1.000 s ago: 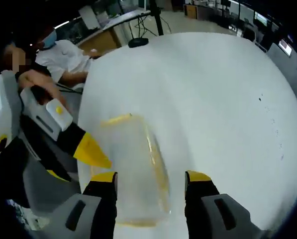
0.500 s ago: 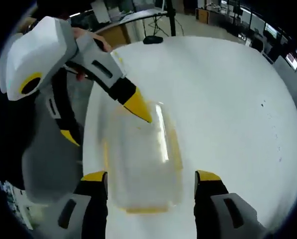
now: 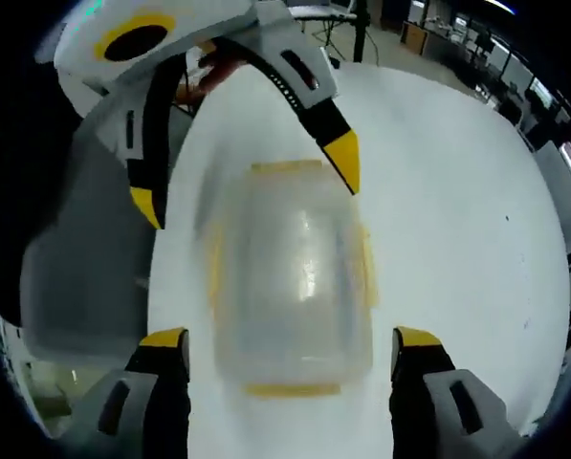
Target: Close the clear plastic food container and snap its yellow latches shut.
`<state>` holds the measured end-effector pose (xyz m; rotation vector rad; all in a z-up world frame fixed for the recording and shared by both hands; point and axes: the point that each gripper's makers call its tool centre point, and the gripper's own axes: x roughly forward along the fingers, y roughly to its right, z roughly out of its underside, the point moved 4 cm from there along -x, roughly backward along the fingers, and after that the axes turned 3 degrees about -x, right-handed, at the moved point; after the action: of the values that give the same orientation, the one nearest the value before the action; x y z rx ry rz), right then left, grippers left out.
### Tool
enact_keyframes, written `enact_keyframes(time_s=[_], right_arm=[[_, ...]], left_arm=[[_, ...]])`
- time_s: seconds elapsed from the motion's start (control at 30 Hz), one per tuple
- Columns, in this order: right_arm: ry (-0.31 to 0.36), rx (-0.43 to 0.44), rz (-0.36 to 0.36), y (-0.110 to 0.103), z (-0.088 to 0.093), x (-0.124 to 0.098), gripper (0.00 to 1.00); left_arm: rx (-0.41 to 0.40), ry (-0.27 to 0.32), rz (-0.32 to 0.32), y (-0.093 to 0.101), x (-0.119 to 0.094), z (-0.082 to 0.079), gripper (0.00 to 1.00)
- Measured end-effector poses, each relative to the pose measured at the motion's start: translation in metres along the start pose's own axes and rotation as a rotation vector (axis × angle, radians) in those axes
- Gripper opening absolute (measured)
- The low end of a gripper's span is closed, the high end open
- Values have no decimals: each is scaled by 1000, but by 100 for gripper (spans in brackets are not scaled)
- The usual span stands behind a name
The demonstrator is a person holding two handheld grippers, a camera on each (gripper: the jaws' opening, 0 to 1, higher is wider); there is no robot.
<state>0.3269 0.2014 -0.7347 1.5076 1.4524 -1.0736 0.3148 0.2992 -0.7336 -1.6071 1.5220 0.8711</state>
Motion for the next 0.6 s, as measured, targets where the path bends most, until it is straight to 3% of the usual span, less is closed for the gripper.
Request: enact_keyframes(time_s=[0.1, 0.2, 0.6], right_arm=[[-15, -11, 13, -6, 3, 8, 95], [-19, -27, 37, -8, 3, 12, 93], [-46, -29, 78, 2, 7, 20, 89]], left_arm=[[15, -49, 21, 0, 5, 6, 99], [59, -84, -4, -7, 7, 9, 99], [81, -142, -8, -15, 16, 7, 98]])
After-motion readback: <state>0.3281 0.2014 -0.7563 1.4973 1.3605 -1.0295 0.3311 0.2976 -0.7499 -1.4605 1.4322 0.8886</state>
